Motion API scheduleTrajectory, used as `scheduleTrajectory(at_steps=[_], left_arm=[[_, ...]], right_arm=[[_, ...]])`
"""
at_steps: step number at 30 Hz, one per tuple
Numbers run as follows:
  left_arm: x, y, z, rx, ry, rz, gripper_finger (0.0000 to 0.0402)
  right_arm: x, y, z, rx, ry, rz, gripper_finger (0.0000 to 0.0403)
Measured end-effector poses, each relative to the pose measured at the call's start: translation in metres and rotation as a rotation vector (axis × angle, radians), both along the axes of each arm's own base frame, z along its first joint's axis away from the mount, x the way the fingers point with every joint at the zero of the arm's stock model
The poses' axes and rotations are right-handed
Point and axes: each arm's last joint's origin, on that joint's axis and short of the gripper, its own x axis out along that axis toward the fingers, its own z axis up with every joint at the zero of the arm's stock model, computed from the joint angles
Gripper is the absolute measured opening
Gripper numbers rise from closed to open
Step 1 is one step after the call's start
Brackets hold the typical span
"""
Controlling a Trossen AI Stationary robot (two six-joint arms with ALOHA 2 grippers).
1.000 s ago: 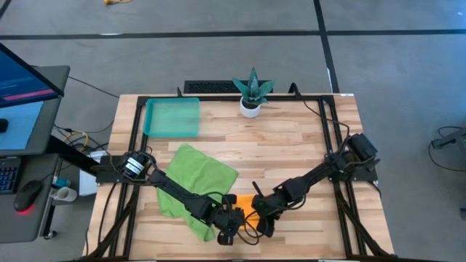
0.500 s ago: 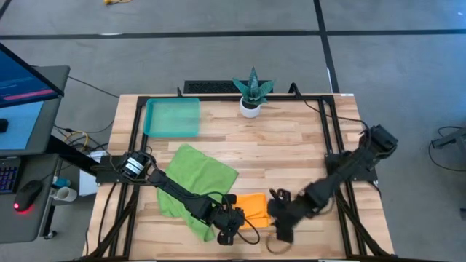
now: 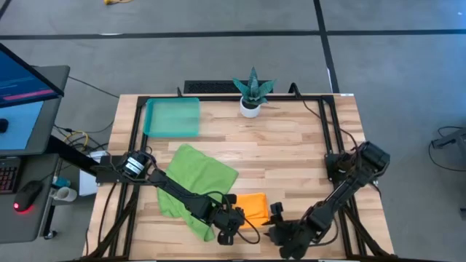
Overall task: Roll microfiber towels into tight, uniform cylinder then place into a basket
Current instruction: Roll the yellow microfiber cloth
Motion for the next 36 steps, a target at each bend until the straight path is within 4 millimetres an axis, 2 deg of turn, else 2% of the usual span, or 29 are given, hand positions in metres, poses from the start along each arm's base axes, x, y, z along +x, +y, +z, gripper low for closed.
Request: scheduleTrajectory(at_steps=[5,12,19,24,29,36], left_arm=[[0.0,0.0,0.0,0.0,0.0,0.0,0.0003],[0.0,0.0,0.0,0.0,0.0,0.0,0.0003],[0.0,0.0,0.0,0.007,-0.003,-0.012,0.0003],[0.0,0.0,0.0,0.009,-0.004,-0.014,0.0008],[0.0,0.001,0.0,0.013,-0.005,-0.015,0.0035],[0.0,0.001,0.0,0.038,-0.006,-0.044,0.0098]], right_arm=[[0.01,0.0,-0.015,-0.082,0.061,0.0,0.0176],[0.011,-0.001,-0.025,-0.117,0.123,0.004,0.0171],[0.016,-0.013,-0.027,-0.069,0.173,-0.108,0.0163],[0.025,-0.02,-0.031,0.007,0.248,-0.12,0.0161],[0.031,-0.028,-0.038,0.063,0.31,-0.187,0.015],[0.033,-0.031,-0.041,0.088,0.335,-0.223,0.0092]])
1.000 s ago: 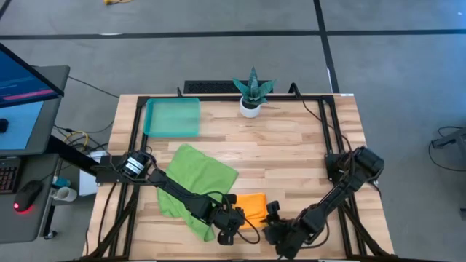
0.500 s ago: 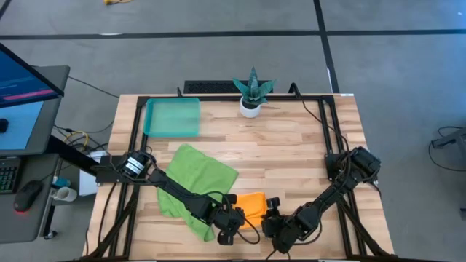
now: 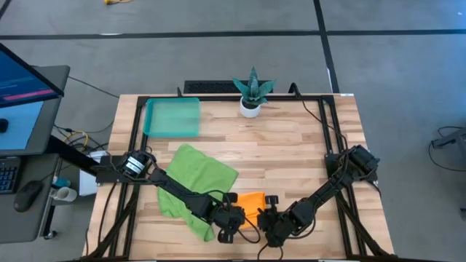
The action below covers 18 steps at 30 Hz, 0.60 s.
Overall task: Roll microfiber towels into tight, uniform cylinder then place into a basket
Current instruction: Roll the yellow microfiber cloth
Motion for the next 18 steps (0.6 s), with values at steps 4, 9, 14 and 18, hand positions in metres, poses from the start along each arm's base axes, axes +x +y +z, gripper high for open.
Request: scheduleTrajectory(at_steps=[4,9,14,18], left_arm=[[0.001,0.002,0.004,0.008,-0.01,-0.015,0.0132],[-0.005,0.008,0.022,0.018,0.002,-0.032,0.0154],[-0.015,0.003,0.043,0.101,-0.041,-0.068,0.0154],[-0.021,-0.015,0.043,0.163,-0.102,-0.133,0.0154]], right_arm=[[0.0,0.0,0.0,0.004,0.006,-0.001,0.0064],[0.0,0.0,0.0,0.02,0.009,-0.028,0.0056],[0.0,0.0,0.0,0.027,0.01,-0.043,0.0054],[0.0,0.0,0.0,0.036,0.009,-0.064,0.0054]])
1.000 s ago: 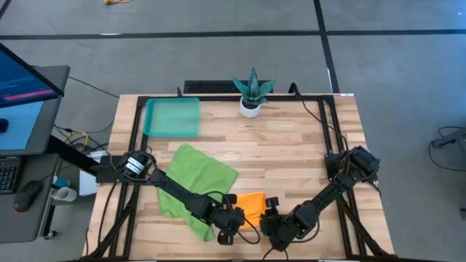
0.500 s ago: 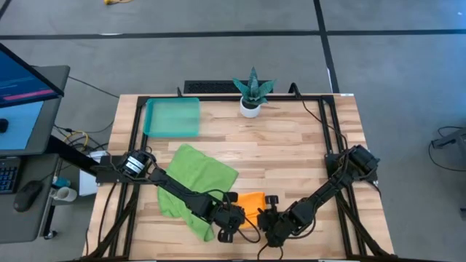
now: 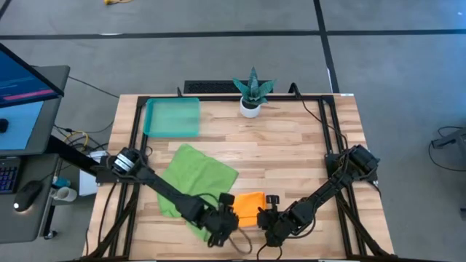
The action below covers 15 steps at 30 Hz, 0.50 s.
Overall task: Roll microfiber towels into tight, uniform cylinder then place into a basket
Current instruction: Roll the yellow microfiber cloth
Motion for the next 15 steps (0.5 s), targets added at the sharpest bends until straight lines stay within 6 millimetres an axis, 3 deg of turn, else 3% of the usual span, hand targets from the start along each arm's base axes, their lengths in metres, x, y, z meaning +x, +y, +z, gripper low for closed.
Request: scheduleTrajectory(at_steps=[6,15], left_arm=[[0.003,-0.018,-0.02,0.038,-0.053,-0.078,0.0154],[0.012,0.001,-0.028,0.015,0.003,0.022,0.0153]], right_arm=[[0.0,0.0,0.0,0.001,-0.001,-0.002,0.0053],[0.0,0.0,0.0,0.005,-0.001,-0.01,0.0053]])
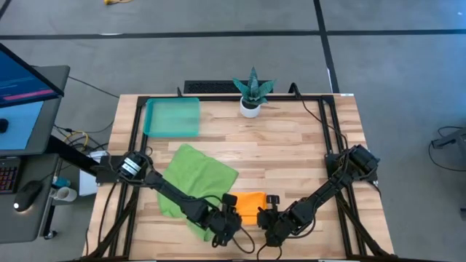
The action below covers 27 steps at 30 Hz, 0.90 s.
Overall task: Roll microfiber towels into tight, uniform cylinder then place into a basket
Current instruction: Roll the yellow microfiber cloth
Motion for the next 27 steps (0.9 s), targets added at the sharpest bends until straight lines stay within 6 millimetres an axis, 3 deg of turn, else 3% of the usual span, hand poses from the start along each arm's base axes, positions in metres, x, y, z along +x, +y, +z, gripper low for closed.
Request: scheduleTrajectory(at_steps=[4,10,20,27], left_arm=[[0.004,0.002,-0.012,-0.053,0.039,0.003,0.0153],[0.008,0.01,-0.014,-0.114,0.079,0.052,0.0144],[0.009,0.015,-0.009,-0.205,0.132,0.033,0.0016],[0.012,0.018,-0.008,-0.375,0.192,0.048,0.0033]], right_arm=[[0.0,0.0,0.0,0.001,0.0,0.0,0.0053],[0.001,0.002,0.003,0.014,0.014,0.005,0.0053],[0.005,0.002,0.007,0.06,0.07,0.007,0.0052],[0.004,0.004,0.024,0.219,0.115,0.053,0.0052]])
